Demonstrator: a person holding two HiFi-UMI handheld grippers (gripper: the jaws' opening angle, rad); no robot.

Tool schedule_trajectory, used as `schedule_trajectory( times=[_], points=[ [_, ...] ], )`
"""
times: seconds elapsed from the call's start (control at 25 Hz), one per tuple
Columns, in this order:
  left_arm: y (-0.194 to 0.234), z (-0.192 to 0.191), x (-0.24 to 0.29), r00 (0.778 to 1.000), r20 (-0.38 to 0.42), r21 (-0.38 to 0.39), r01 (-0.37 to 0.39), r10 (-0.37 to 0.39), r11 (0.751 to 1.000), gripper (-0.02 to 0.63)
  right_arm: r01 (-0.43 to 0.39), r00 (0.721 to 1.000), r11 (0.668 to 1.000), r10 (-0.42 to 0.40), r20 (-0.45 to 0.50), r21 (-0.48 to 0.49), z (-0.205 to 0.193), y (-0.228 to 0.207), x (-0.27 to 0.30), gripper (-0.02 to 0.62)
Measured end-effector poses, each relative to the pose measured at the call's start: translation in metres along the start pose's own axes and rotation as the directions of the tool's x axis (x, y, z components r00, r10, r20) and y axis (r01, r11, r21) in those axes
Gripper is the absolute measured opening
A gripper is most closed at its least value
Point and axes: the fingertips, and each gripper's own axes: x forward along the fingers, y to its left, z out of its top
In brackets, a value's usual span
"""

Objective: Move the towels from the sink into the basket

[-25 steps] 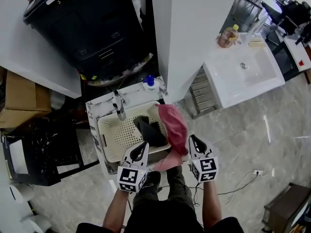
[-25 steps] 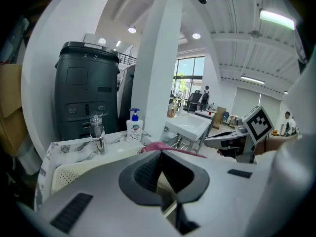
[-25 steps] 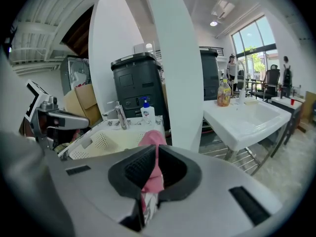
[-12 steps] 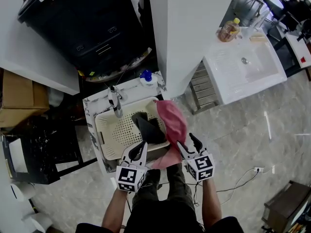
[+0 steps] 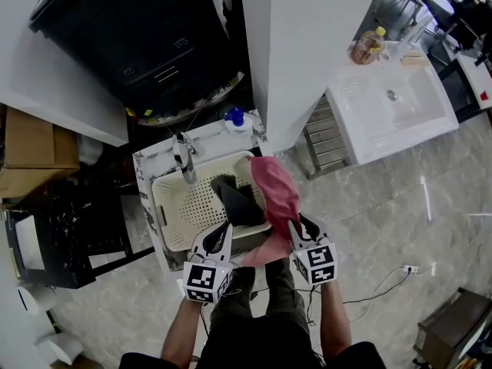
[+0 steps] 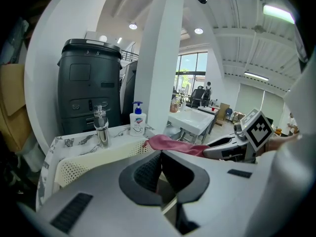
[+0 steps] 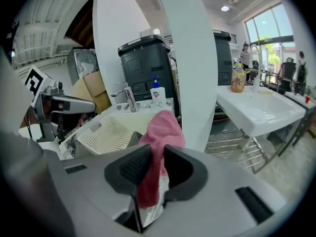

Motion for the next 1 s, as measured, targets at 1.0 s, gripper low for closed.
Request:
schedule_trajectory(
  times=[1.0],
  points=[
    [0.019,0.049,-0.05,0.989,0.124,-0.006,-0.081,0.081,0.997,0.008,0.091,0.975,0.987,-0.062,0.215,-0.129,0.112,0.007,-0.04,0.048]
  ],
)
